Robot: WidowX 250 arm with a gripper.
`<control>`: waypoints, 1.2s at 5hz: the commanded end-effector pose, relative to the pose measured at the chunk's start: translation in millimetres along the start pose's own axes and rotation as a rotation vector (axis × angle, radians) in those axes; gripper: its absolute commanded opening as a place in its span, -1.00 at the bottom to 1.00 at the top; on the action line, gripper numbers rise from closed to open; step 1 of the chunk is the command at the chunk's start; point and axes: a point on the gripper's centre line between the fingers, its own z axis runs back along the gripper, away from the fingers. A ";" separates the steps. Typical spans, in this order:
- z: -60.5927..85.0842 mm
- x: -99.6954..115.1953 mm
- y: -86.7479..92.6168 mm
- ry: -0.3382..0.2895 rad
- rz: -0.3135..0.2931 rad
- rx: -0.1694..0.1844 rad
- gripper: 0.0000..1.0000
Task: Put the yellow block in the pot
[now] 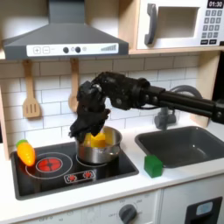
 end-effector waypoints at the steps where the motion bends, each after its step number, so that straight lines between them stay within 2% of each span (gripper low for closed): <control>1: -13.2 18.2 25.2 -0.046 0.054 0.029 1.00; 2: -13.0 28.5 25.3 -0.082 0.044 0.030 1.00; 3: -15.6 43.5 29.5 -0.152 -0.001 0.026 1.00; 4: -13.9 57.9 27.1 -0.218 -0.015 0.031 1.00; 6: -11.6 56.2 28.2 -0.216 -0.018 0.034 1.00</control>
